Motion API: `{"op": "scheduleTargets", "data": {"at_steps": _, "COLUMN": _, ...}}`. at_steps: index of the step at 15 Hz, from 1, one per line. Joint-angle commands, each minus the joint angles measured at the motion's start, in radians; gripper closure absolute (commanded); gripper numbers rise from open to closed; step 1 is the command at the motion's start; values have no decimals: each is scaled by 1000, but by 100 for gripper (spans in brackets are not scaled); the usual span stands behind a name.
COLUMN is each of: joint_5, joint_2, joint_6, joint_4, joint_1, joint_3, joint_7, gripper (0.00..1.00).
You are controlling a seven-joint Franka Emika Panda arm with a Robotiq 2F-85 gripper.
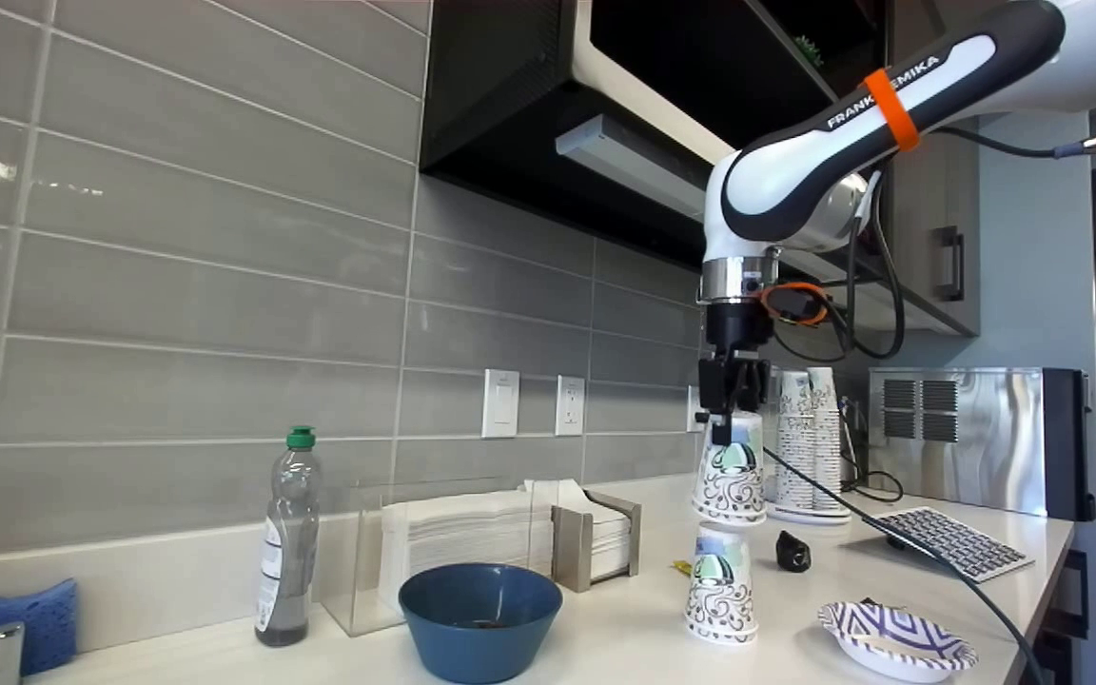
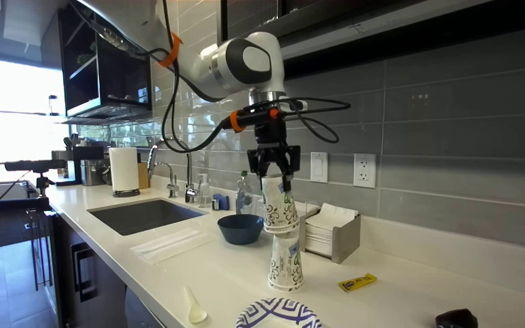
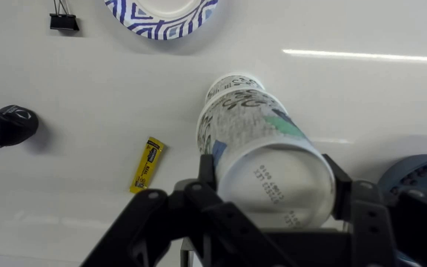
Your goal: Stack up the cups
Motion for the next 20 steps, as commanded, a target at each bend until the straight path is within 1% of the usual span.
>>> {"op": "scheduleTargets", "data": {"at_steps": 1, "joint_5": 11, "joint_2": 38, "joint_6": 13, "joint_4": 33, "joint_1": -8, "joint_3": -3, "joint_7": -34, "gripper": 57}}
{"op": "scheduleTargets", "data": {"at_steps": 11, "joint_5": 27, "joint_2": 90, "joint_6": 70, "joint_4": 22, "joint_1": -12, "joint_3": -6, "joint_7": -60, "gripper": 57}}
{"op": "scheduleTargets", "data": {"at_steps": 15, "joint_5": 58, "joint_2": 122, "joint_6": 91, "joint_4": 9, "joint_1": -11, "joint_3": -2, "joint_7": -75, "gripper": 57}}
{"op": "scheduleTargets", "data": {"at_steps": 20, "joint_5": 110, "joint_2": 147, "joint_6": 114, "joint_4": 4, "joint_1": 3, "joint_3": 22, "joint_7": -92, "gripper": 57}}
